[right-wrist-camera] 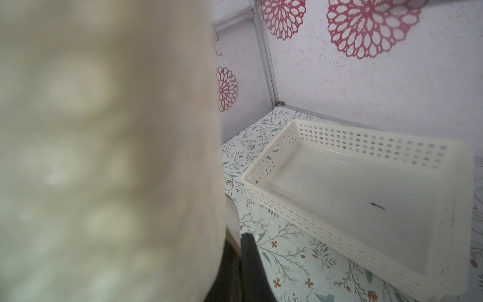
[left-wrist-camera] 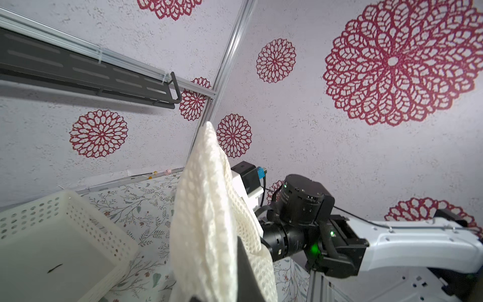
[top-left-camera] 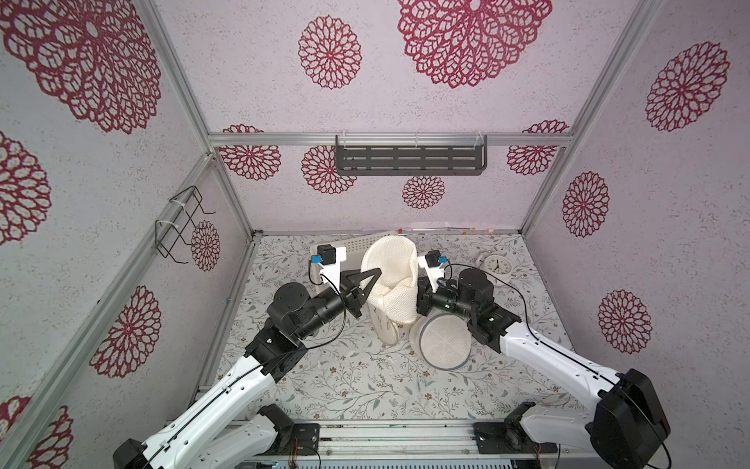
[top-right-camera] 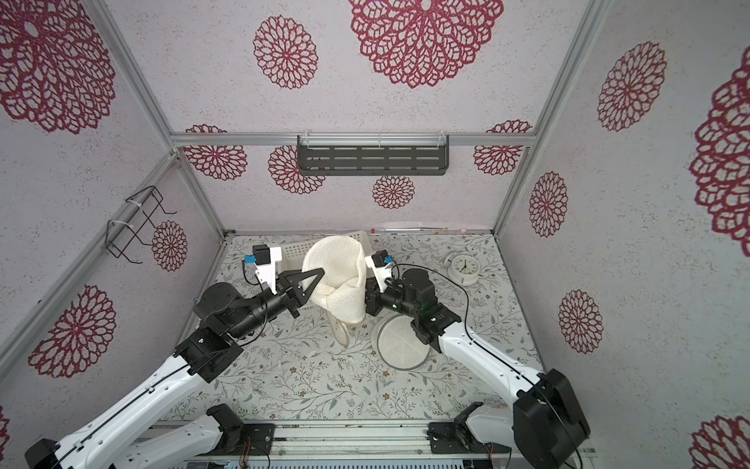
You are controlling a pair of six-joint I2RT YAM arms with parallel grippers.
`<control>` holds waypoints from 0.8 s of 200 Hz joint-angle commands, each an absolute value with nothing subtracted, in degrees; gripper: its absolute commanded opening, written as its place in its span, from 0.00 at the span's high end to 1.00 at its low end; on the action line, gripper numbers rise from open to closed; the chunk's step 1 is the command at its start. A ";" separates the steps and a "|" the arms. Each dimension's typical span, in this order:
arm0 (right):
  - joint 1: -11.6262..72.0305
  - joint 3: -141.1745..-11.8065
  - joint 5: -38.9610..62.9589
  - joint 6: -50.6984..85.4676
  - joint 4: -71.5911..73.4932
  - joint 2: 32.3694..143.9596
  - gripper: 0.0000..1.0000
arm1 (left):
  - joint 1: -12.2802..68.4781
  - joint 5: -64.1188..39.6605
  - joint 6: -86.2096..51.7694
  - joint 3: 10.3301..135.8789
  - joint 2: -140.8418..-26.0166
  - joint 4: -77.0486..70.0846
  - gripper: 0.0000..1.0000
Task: Turn the laundry bag inside out
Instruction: Turn over the laundry bag.
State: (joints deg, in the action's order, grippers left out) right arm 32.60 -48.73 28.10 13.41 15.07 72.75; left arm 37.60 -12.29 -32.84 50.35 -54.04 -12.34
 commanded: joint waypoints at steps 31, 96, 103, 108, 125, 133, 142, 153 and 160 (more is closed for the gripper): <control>28.72 -46.39 15.73 14.81 4.72 67.88 0.61 | 37.07 -0.93 -38.55 49.45 -49.96 -29.68 1.00; 27.24 -44.48 21.17 6.16 -2.04 49.47 0.25 | 34.54 -0.73 -41.16 45.22 -49.87 -25.12 1.00; 28.22 -43.65 23.26 5.53 -0.39 48.92 0.25 | 34.54 -0.88 -41.89 45.34 -50.09 -25.08 1.00; 29.30 -43.18 24.24 5.24 0.85 48.79 0.25 | 34.54 -1.03 -42.41 45.43 -50.25 -25.07 1.00; 33.26 -42.41 24.54 3.91 5.01 49.07 0.25 | 34.62 -1.87 -43.02 45.91 -50.63 -25.13 1.00; 35.26 -42.16 23.04 3.20 7.24 49.63 0.25 | 34.63 -2.02 -43.48 46.05 -50.71 -25.10 1.00; 37.18 -42.24 21.58 2.46 9.57 50.72 0.24 | 34.66 -2.09 -43.98 46.22 -50.94 -25.13 1.00; 38.71 -42.81 20.06 1.68 12.27 52.56 0.24 | 34.77 -2.28 -44.71 46.41 -51.15 -25.08 1.00; 39.46 -43.08 19.14 1.35 14.18 53.79 0.25 | 34.79 -2.50 -45.14 46.57 -51.28 -25.11 1.00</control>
